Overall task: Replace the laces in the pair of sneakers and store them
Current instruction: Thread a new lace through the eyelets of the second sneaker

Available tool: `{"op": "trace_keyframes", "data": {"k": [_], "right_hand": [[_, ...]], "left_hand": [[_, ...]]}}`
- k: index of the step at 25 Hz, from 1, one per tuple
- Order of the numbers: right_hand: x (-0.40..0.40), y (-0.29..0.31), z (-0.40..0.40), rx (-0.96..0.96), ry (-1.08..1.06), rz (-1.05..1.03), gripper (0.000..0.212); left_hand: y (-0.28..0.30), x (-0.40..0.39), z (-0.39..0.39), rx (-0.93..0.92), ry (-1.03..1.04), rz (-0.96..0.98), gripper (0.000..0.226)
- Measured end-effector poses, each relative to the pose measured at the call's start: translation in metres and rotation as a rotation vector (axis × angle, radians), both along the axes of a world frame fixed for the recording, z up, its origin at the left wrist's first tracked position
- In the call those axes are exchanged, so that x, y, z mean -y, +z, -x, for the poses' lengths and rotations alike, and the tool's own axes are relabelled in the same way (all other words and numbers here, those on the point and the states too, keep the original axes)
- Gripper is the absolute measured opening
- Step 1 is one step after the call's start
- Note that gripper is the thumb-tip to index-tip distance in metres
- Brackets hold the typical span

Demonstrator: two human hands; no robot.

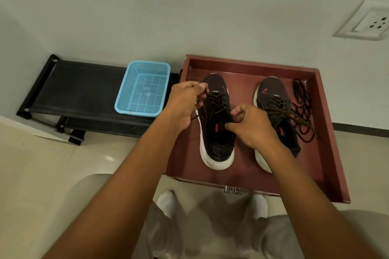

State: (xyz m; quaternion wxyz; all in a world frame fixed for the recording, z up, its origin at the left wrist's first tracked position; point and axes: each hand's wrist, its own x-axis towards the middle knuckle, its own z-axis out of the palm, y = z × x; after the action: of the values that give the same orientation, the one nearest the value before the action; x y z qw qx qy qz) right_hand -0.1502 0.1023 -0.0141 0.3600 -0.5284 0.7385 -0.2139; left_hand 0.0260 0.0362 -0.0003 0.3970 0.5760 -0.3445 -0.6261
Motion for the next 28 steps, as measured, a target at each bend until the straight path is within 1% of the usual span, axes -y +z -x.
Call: {"op": "trace_keyframes", "data": {"k": [3, 7, 12, 16, 21, 23, 24, 28], "right_hand": [[0.0, 0.0, -0.001, -0.014, -0.002, 0.011, 0.022], [-0.002, -0.003, 0.0, -0.033, 0.001, 0.017, 0.021], [-0.002, -0.004, 0.002, -0.022, -0.008, 0.012, 0.018], [-0.002, -0.007, 0.001, -0.01, -0.006, 0.009, 0.018], [0.004, -0.005, -0.002, -0.03, 0.0, 0.012, 0.02], [0.005, -0.002, -0.003, -0.019, 0.002, 0.019, 0.02], [0.005, -0.001, -0.002, -0.012, -0.009, 0.019, 0.021], [0.0, -0.003, 0.003, 0.039, -0.074, 0.036, 0.019]], "left_hand": [[0.021, 0.001, 0.006, -0.089, 0.024, 0.1, 0.017], [0.061, 0.003, 0.009, -0.14, 0.063, 0.229, 0.019], [0.11, 0.004, -0.01, -0.148, 0.164, 0.388, 0.019], [0.131, 0.004, -0.034, -0.144, 0.235, 0.461, 0.021], [0.141, 0.006, -0.053, -0.184, 0.231, 0.533, 0.02], [0.139, 0.007, -0.056, -0.125, 0.223, 0.567, 0.02], [0.137, 0.007, -0.054, -0.057, 0.216, 0.589, 0.02], [0.109, 0.002, -0.03, 0.337, 0.086, 0.678, 0.016]]}}
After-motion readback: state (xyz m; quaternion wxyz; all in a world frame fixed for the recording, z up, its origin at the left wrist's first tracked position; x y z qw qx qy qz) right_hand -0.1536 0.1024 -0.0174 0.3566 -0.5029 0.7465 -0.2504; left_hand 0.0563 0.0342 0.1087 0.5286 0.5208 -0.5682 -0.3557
